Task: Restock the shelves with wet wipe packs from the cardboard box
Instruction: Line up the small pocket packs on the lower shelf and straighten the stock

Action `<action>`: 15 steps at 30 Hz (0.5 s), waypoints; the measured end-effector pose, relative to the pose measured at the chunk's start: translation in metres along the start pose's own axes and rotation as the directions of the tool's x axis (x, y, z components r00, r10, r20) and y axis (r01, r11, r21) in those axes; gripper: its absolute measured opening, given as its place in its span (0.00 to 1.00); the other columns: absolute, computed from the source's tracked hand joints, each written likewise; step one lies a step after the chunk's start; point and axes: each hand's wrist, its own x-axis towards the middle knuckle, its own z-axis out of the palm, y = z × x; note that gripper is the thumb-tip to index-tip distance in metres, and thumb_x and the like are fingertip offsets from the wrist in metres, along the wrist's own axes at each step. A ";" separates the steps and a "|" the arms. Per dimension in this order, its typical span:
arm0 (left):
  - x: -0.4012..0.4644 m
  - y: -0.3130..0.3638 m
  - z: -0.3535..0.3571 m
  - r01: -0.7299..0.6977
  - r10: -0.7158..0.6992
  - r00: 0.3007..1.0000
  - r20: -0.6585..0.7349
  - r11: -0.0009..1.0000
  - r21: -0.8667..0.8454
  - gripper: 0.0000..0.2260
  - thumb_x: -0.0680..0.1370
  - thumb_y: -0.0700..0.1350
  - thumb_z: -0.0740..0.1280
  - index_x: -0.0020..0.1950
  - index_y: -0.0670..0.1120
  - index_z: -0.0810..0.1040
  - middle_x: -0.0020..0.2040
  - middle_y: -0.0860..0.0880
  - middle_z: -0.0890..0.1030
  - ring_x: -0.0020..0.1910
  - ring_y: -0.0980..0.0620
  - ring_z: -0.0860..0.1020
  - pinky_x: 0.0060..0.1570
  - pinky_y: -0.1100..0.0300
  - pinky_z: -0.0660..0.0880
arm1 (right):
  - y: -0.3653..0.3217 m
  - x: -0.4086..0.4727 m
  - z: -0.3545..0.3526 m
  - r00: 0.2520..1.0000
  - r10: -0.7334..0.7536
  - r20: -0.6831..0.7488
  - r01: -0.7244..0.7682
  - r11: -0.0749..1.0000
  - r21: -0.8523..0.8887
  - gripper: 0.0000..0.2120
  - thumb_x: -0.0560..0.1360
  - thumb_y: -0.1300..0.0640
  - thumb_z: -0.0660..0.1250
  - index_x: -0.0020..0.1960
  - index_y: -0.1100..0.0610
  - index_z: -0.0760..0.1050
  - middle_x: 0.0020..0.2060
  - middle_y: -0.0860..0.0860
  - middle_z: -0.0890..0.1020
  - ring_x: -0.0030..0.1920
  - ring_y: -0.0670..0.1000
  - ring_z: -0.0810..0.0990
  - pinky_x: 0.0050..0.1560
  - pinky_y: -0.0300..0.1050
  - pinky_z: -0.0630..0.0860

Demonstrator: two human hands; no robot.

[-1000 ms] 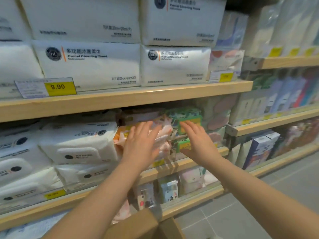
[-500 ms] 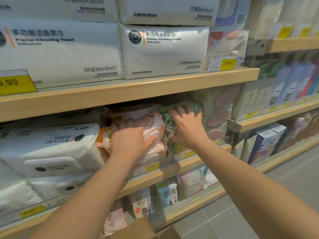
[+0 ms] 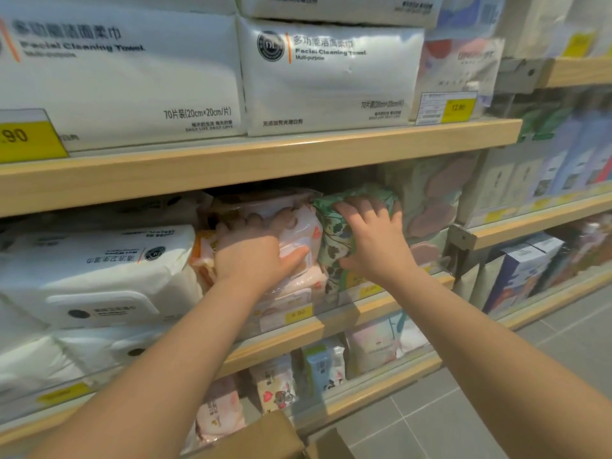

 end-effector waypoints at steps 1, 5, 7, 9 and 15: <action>-0.001 -0.001 0.000 0.000 0.000 1.000 0.014 1.000 -0.017 0.31 0.74 0.71 0.48 0.68 0.54 0.69 0.48 0.47 0.75 0.48 0.47 0.74 0.47 0.53 0.69 | -0.001 0.000 -0.003 1.000 -0.004 0.023 0.004 1.000 -0.010 0.43 0.67 0.46 0.72 0.74 0.47 0.52 0.68 0.53 0.64 0.70 0.59 0.60 0.69 0.69 0.52; -0.017 -0.004 -0.015 -0.111 0.111 0.994 -0.011 0.973 -0.204 0.27 0.75 0.66 0.56 0.66 0.49 0.68 0.60 0.46 0.75 0.51 0.47 0.73 0.43 0.55 0.69 | -0.005 0.001 -0.019 0.991 0.000 0.137 0.002 1.000 -0.015 0.48 0.66 0.36 0.70 0.75 0.46 0.45 0.73 0.51 0.58 0.74 0.58 0.54 0.69 0.71 0.46; -0.038 -0.018 -0.027 -0.248 0.216 0.964 -0.155 0.940 -0.233 0.31 0.74 0.67 0.56 0.71 0.50 0.63 0.65 0.47 0.70 0.61 0.47 0.69 0.55 0.52 0.69 | -0.009 -0.006 -0.030 0.991 0.001 0.136 -0.003 1.000 0.009 0.50 0.65 0.33 0.68 0.75 0.47 0.45 0.74 0.51 0.57 0.75 0.57 0.52 0.69 0.70 0.42; -0.060 -0.046 -0.039 -0.325 0.254 0.921 -0.296 0.919 -0.222 0.37 0.70 0.70 0.52 0.73 0.50 0.63 0.68 0.48 0.69 0.67 0.47 0.65 0.65 0.49 0.64 | -0.018 -0.018 -0.038 0.997 -0.043 0.059 0.040 0.998 0.054 0.48 0.66 0.33 0.68 0.76 0.49 0.46 0.72 0.51 0.59 0.75 0.56 0.53 0.72 0.67 0.41; -0.081 -0.132 -0.044 0.048 -0.047 0.996 -0.071 0.999 0.009 0.50 0.56 0.83 0.46 0.71 0.59 0.65 0.63 0.47 0.75 0.62 0.42 0.72 0.61 0.46 0.66 | -0.094 -0.029 -0.037 0.927 -0.369 -0.059 0.372 0.927 0.051 0.46 0.65 0.35 0.70 0.75 0.50 0.54 0.65 0.53 0.71 0.67 0.59 0.67 0.70 0.63 0.55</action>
